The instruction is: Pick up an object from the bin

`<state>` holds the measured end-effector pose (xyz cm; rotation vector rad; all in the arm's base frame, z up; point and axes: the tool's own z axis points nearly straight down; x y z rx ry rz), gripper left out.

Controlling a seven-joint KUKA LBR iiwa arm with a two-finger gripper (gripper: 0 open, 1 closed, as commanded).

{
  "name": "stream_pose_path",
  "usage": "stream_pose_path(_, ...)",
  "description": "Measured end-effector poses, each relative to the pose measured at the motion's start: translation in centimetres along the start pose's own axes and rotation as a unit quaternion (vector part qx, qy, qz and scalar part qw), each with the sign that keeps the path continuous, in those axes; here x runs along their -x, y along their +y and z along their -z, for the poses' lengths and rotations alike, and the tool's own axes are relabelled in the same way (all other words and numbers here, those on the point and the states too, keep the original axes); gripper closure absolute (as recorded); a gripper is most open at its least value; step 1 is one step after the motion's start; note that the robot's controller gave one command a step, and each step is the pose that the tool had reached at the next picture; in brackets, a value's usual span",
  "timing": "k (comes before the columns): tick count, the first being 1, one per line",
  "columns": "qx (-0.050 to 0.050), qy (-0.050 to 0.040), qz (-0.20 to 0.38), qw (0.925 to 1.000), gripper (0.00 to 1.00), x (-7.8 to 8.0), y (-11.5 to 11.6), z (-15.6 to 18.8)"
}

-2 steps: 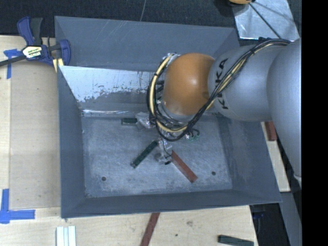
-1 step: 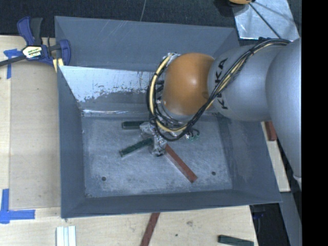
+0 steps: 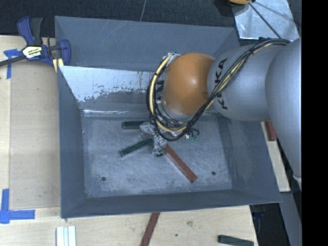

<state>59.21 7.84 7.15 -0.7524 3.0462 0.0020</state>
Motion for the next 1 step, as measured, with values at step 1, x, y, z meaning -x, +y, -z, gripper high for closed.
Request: stream_pose_path(1, -0.001, -0.0016, 0.014, 0.9999, 1.00, 0.85, 0.29, 15.81)
